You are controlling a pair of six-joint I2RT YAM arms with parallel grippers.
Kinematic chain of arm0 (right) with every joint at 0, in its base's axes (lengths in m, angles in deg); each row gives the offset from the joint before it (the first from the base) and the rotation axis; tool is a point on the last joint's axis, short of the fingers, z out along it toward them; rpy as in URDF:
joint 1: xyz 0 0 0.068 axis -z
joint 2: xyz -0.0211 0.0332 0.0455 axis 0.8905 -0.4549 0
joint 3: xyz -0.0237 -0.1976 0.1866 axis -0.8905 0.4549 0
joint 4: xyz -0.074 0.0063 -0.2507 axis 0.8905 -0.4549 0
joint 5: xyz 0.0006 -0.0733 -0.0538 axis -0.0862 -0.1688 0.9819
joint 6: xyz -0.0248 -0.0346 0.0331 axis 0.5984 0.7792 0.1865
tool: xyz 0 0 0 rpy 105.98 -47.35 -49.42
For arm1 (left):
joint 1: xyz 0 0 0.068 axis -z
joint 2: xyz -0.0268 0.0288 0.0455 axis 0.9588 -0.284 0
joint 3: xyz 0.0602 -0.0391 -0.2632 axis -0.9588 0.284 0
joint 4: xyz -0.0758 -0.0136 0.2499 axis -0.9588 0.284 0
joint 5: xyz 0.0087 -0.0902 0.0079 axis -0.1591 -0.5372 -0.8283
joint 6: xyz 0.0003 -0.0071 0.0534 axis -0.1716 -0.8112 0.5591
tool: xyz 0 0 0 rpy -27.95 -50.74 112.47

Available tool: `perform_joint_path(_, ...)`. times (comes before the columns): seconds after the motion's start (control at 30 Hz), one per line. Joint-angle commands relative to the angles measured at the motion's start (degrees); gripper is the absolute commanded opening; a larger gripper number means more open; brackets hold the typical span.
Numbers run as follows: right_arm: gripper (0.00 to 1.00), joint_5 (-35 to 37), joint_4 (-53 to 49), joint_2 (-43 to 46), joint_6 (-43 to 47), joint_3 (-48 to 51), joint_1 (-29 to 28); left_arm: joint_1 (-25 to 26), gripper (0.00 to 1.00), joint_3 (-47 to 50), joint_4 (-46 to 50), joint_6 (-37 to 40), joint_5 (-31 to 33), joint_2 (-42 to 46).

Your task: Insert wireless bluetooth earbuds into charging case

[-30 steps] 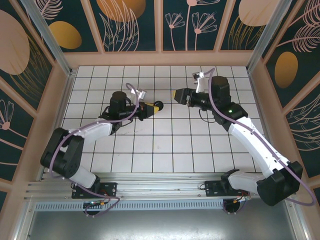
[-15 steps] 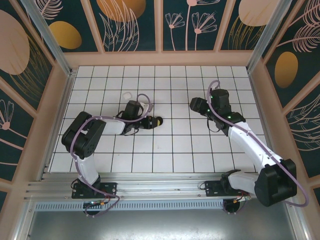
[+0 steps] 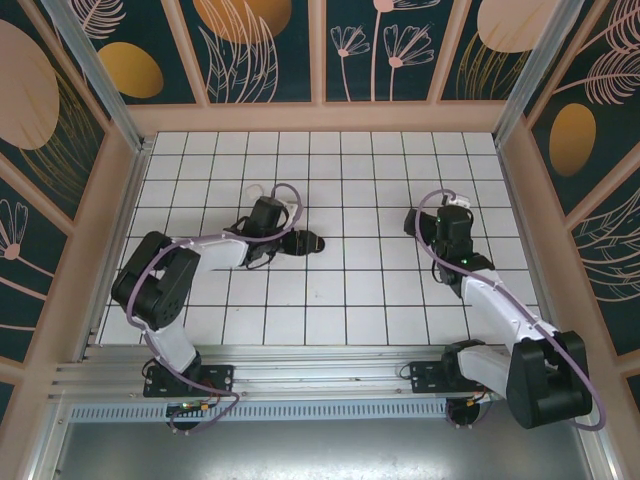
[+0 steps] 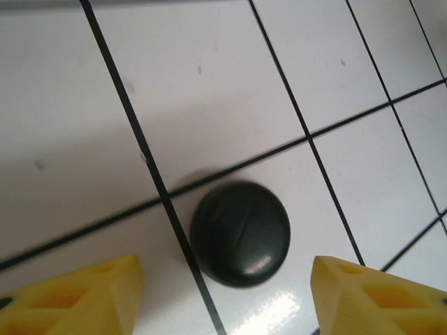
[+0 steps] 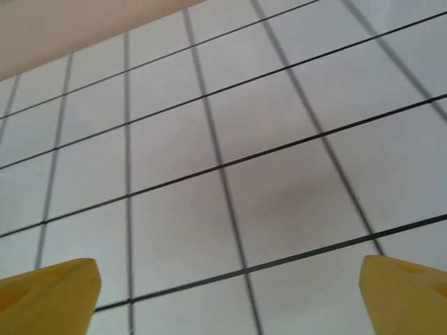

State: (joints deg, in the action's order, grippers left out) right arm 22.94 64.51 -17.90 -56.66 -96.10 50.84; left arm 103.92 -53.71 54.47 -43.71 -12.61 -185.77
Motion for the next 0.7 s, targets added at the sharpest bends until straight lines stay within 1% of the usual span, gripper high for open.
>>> perform_joint_path(0.0, 0.99, 8.76, 11.08, -0.13, 6.52, 3.39, 2.28, -0.7, 0.69, -5.65, 8.46, 6.72, 7.88, 5.11)
perform_joint_path(0.13, 0.99, 9.58, 18.28, -2.96, 7.29, 6.1, 6.98, -3.94, 0.8, -7.19, 11.02, 10.28, 13.69, 10.74)
perform_joint_path(0.2, 0.99, 8.78, 23.02, -4.24, 7.57, 7.49, 9.23, -6.43, 0.88, -6.29, 10.02, 12.0, 16.87, 13.96)
perform_joint_path(0.27, 0.99, 6.5, 28.81, -5.84, 8.16, 9.25, 11.32, -9.18, 0.98, -3.88, 6.78, 14.04, 21.81, 17.64)
perform_joint_path(0.3, 0.99, 4.98, 31.74, -6.79, 8.35, 10.03, 12.26, -10.39, 0.99, -1.38, 4.74, 14.92, 23.94, 19.02)
perform_joint_path(0.37, 0.99, -1.23, 37.79, -9.2, 9.73, 11.48, 14.28, -13.62, 0.98, 3.23, -1.17, 16.61, 27.95, 22.06)
perform_joint_path(0.47, 0.99, -4.79, 44.64, -12.85, 10.16, 12.56, 15.41, -18.41, 0.98, 9.67, -9.53, 16.85, 33.06, 25.26)
perform_joint_path(0.6, 0.99, -7.91, 52.87, -15.48, 11.98, 14.81, 15.46, -24.47, 0.98, 17.7, -18.83, 17.7, 34.38, 28.09)
perform_joint_path(0.63, 0.99, -7.99, 54.78, -16.16, 12.09, 15.56, 15.5, -26.48, 0.99, 19.85, -21.23, 17.66, 34.23, 28.58)
perform_joint_path(0.67, 0.99, -8.27, 55.71, -17.0, 12.01, 15.76, 15.59, -28.24, 0.98, 22.05, -23.97, 17.56, 32.69, 29.03)
